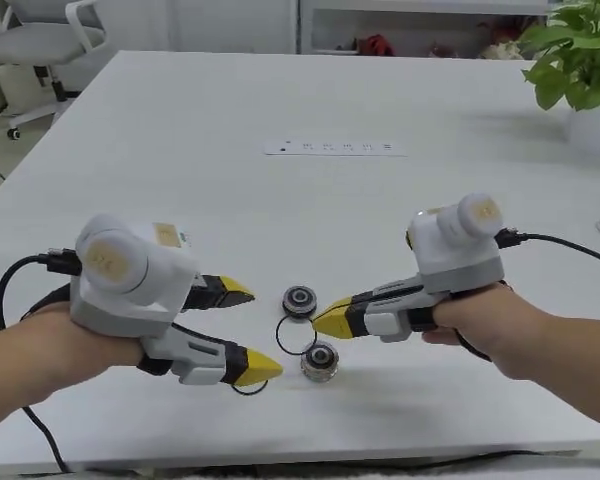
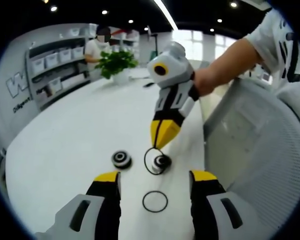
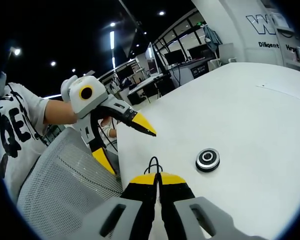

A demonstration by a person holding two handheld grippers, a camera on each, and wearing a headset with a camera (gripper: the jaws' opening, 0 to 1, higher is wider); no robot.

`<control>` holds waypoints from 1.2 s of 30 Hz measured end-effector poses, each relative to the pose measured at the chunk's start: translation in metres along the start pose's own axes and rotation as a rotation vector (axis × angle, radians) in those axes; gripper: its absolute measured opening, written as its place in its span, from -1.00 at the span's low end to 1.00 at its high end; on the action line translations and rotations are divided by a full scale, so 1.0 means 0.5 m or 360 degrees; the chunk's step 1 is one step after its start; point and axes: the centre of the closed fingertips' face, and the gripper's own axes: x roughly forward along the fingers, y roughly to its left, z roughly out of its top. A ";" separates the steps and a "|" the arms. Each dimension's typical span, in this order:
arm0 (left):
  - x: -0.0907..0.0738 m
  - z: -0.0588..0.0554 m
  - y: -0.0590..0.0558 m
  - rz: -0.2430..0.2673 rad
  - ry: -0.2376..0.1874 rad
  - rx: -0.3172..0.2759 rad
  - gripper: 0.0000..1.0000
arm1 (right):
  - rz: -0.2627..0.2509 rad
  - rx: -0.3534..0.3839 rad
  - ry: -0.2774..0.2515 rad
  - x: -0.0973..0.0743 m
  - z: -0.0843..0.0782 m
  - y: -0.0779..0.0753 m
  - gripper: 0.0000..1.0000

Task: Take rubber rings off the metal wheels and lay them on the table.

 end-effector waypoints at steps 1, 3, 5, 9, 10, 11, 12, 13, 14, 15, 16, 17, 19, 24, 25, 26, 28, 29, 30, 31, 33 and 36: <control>-0.002 -0.001 0.001 0.0002 -0.0001 -0.0003 0.13 | 0.0004 -0.0003 0.0003 0.002 0.001 0.001 -1.00; -0.006 -0.004 0.002 0.0006 -0.0004 -0.0011 0.14 | 0.0009 -0.0005 0.0003 0.003 0.002 0.003 -1.00; -0.010 -0.005 0.000 0.0010 -0.0004 -0.0014 0.14 | 0.0013 -0.0006 0.0003 0.005 0.004 0.004 -1.00; -0.018 -0.008 -0.003 0.0018 -0.0008 -0.0024 0.16 | 0.0020 -0.0008 0.0003 0.008 0.008 0.008 -1.00; -0.019 -0.008 -0.004 0.0019 -0.0008 -0.0026 0.16 | 0.0022 -0.0009 0.0003 0.009 0.008 0.009 -1.00; -0.021 -0.010 -0.005 0.0019 -0.0006 -0.0029 0.16 | 0.0023 -0.0010 0.0004 0.010 0.009 0.009 -1.00; -0.022 -0.011 -0.006 0.0019 -0.0005 -0.0030 0.17 | 0.0026 -0.0010 0.0003 0.011 0.010 0.011 -1.00; -0.023 -0.011 -0.007 0.0019 -0.0005 -0.0031 0.17 | 0.0028 -0.0010 0.0002 0.012 0.010 0.011 -1.00; -0.025 -0.012 -0.007 0.0020 -0.0005 -0.0030 0.17 | 0.0031 -0.0011 0.0003 0.013 0.010 0.013 -1.00; -0.027 -0.013 -0.007 0.0023 -0.0006 -0.0033 0.18 | 0.0033 -0.0010 0.0003 0.015 0.011 0.014 -1.00; -0.029 -0.014 -0.007 0.0025 -0.0007 -0.0038 0.18 | 0.0037 -0.0013 0.0005 0.016 0.012 0.017 -1.00; -0.031 -0.015 -0.008 0.0026 -0.0008 -0.0043 0.18 | 0.0039 -0.0014 0.0006 0.017 0.012 0.018 -1.00; -0.035 -0.021 -0.008 0.0027 -0.0002 -0.0042 0.18 | 0.0047 -0.0016 0.0006 0.019 0.013 0.022 -1.00; -0.046 -0.030 -0.005 0.0039 0.0006 -0.0050 0.19 | 0.0057 -0.0022 0.0007 0.024 0.016 0.027 -1.00; -0.047 -0.031 -0.004 0.0042 0.0005 -0.0053 0.20 | 0.0058 -0.0023 0.0006 0.025 0.017 0.027 -1.00; -0.049 -0.032 -0.002 0.0046 0.0004 -0.0057 0.20 | 0.0060 -0.0025 0.0005 0.027 0.018 0.029 -1.00; -0.052 -0.034 0.000 0.0054 0.0005 -0.0059 0.20 | 0.0068 -0.0027 0.0008 0.034 0.020 0.033 -1.00; -0.052 -0.035 0.000 0.0054 0.0005 -0.0059 0.20 | 0.0074 -0.0032 0.0009 0.038 0.021 0.036 -1.00; -0.053 -0.036 0.001 0.0056 0.0007 -0.0061 0.20 | 0.0080 -0.0032 0.0009 0.040 0.022 0.038 -1.00; -0.054 -0.037 0.001 0.0057 0.0007 -0.0062 0.20 | 0.0087 -0.0032 0.0010 0.044 0.022 0.041 -1.00; -0.057 -0.039 0.004 0.0064 0.0006 -0.0068 0.21 | 0.0097 -0.0037 0.0017 0.051 0.021 0.044 -1.00; -0.060 -0.042 0.006 0.0069 0.0005 -0.0074 0.21 | 0.0109 -0.0043 0.0031 0.061 0.019 0.050 -1.00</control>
